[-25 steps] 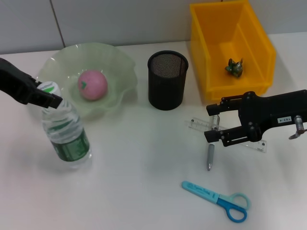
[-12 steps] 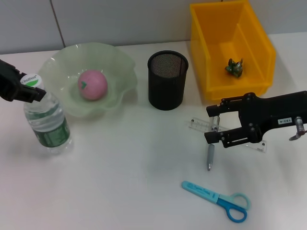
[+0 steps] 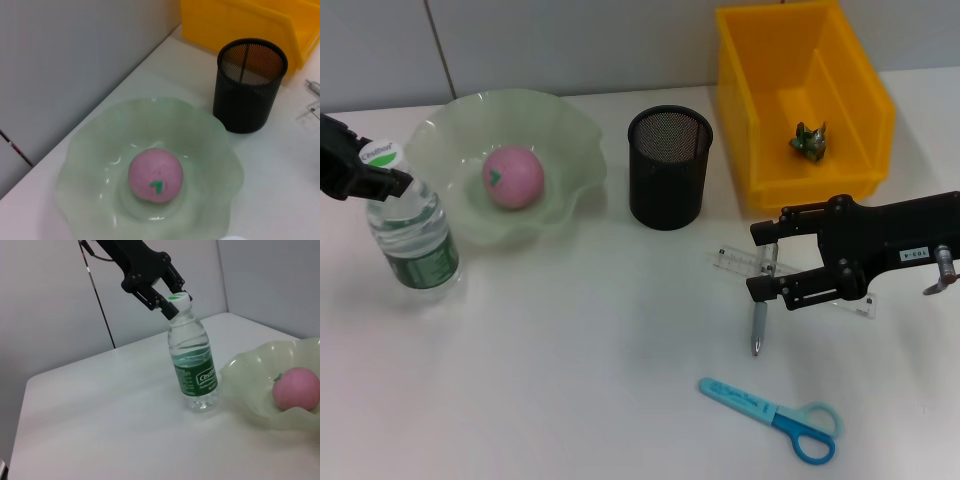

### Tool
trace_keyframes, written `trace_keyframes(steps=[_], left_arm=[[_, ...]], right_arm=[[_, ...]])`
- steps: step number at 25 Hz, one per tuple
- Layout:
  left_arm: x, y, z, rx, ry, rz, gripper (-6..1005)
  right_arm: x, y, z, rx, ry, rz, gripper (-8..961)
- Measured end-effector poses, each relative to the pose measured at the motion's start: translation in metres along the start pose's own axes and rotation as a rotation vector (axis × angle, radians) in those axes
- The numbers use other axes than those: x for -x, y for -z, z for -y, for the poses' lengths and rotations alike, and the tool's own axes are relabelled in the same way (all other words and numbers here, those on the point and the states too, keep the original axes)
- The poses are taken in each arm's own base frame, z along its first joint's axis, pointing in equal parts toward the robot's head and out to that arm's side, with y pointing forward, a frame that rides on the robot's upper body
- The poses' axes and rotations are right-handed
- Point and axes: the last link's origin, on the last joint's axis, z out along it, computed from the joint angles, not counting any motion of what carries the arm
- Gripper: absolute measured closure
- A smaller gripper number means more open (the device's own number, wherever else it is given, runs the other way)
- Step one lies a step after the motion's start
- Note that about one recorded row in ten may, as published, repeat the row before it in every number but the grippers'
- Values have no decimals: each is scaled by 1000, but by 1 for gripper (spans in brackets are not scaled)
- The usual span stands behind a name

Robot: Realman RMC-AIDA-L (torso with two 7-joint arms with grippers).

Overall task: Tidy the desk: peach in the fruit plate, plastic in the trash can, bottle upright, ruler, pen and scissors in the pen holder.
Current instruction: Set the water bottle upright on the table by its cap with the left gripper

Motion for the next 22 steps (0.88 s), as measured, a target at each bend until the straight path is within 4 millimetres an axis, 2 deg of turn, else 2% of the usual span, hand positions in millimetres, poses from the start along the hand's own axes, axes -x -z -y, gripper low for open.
trace_keyframes(steps=[22], left_arm=[[5,-9,-1,22,16,11,565]], right_arm=[[0,1,1,0,3,-4,184]])
